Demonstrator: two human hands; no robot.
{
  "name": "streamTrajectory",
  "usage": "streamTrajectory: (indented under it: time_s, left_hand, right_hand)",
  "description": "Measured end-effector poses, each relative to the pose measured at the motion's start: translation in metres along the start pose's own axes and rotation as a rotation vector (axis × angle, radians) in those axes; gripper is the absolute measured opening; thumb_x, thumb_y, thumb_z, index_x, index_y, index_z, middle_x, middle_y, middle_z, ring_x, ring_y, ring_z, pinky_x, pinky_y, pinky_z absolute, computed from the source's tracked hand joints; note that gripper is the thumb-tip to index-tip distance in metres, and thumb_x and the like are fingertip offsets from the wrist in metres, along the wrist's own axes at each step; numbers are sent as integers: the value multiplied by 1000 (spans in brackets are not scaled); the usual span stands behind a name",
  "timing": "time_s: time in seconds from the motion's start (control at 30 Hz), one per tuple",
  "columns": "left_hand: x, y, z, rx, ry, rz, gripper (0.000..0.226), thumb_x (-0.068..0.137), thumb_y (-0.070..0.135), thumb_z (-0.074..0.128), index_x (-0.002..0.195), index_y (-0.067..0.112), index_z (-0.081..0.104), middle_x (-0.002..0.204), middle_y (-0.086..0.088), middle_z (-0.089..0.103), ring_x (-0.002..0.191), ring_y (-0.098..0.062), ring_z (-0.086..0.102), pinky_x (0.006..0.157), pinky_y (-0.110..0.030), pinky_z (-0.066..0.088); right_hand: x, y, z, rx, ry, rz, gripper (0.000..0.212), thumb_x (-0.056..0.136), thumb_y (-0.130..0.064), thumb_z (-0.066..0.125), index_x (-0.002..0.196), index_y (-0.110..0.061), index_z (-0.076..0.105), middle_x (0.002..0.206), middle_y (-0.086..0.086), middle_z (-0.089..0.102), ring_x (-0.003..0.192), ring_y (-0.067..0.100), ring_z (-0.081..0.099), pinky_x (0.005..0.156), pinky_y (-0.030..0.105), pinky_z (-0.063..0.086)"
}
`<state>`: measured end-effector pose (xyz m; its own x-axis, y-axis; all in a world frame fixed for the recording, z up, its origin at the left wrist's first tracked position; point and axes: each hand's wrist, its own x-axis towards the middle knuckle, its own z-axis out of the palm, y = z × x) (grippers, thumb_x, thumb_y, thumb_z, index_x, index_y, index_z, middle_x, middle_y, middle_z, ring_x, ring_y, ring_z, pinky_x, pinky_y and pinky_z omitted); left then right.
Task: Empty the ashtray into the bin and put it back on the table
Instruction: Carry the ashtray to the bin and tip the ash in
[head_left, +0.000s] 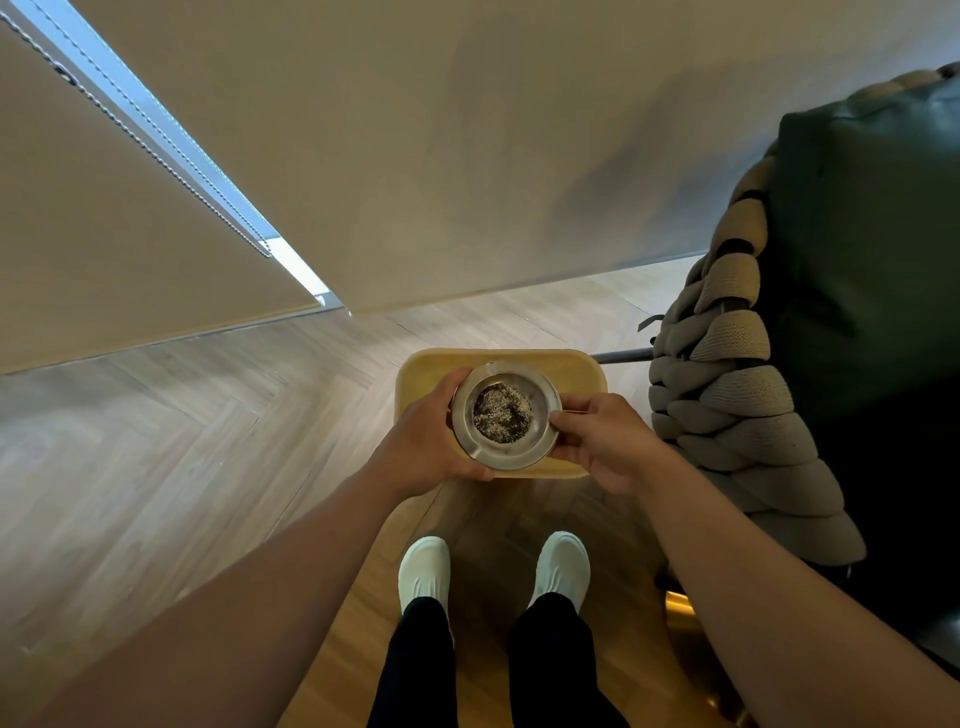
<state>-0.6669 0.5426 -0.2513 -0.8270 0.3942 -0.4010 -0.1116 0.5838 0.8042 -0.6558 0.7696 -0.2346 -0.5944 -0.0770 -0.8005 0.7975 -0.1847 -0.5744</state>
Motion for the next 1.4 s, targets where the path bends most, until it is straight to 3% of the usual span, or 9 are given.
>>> streamTrajectory:
  time_s: [0.37, 0.5, 0.6, 0.77, 0.93, 1.03, 1.1, 1.2, 1.4]
  left_hand:
    - [-1, 0, -6, 64, -45, -25, 122, 50, 38, 97, 149, 33, 25, 131, 15, 49, 117, -11, 53, 97, -40, 53]
    - [1, 3, -24, 207, -52, 1, 132, 49, 40, 97, 153, 33, 17, 138, 7, 44, 114, -10, 49, 89, -29, 49]
    - [1, 5, -40, 416, 25, 98, 135, 47, 50, 95, 154, 20, 19, 151, -2, 36, 131, -19, 39, 102, -37, 45]
    - [3, -4, -51, 751, -36, 35, 155, 44, 75, 83, 157, 16, -5, 167, -6, -8, 154, -26, -6, 120, -39, 5]
    - [-1, -16, -45, 852, -129, -12, 160, 46, 71, 84, 155, 9, -15, 165, -11, -20, 152, -26, -15, 122, -39, -2]
    - [-4, -19, -40, 869, -114, -15, 157, 50, 64, 88, 154, 8, -15, 164, -11, -23, 153, -27, -9, 123, -39, 4]
    - [-5, -20, -38, 858, -101, -7, 156, 51, 61, 89, 154, 8, -16, 164, -11, -23, 154, -27, -6, 122, -38, 6]
    - [-4, -20, -36, 843, -96, -2, 155, 53, 60, 88, 153, 10, -19, 164, -10, -23, 154, -27, -7, 124, -40, 9]
    - [-3, -21, -36, 842, -105, -8, 155, 54, 61, 88, 153, 11, -21, 164, -10, -23, 153, -27, -8, 123, -41, 8]
  right_hand:
    - [-3, -2, -3, -48, 37, -32, 15, 89, 9, 61, 93, -4, 67, 85, 15, 73, 72, 22, 75, 60, 31, 61]
    - [1, -3, -6, -114, 133, -67, 16, 87, 7, 65, 100, -3, 68, 94, 20, 74, 83, 28, 74, 73, 40, 62]
    - [5, 0, -9, -142, 183, -102, 17, 87, 4, 67, 99, -8, 70, 97, 17, 75, 89, 29, 73, 78, 42, 62]
    - [9, 4, -10, -186, 256, -144, 21, 88, 1, 67, 93, -19, 72, 95, 8, 77, 80, 17, 75, 62, 27, 61]
    - [13, 9, -8, -331, 328, -233, 21, 90, -4, 65, 100, -20, 75, 97, 4, 77, 94, 22, 72, 85, 43, 61]
    - [4, 10, -3, -658, 402, -494, 27, 92, -9, 63, 113, -21, 74, 92, -4, 77, 77, 2, 67, 78, 16, 57]
    - [-6, 13, 0, -924, 395, -859, 32, 90, -2, 63, 118, -13, 72, 100, 4, 77, 73, 8, 67, 75, 4, 50]
    - [-14, 28, 3, -1301, 312, -1344, 36, 84, 9, 64, 120, 4, 67, 118, 22, 69, 106, 35, 69, 89, 36, 57]
    - [-16, 45, 3, -1457, 303, -1408, 32, 94, -4, 53, 120, 6, 67, 124, 28, 65, 119, 42, 62, 92, 48, 56]
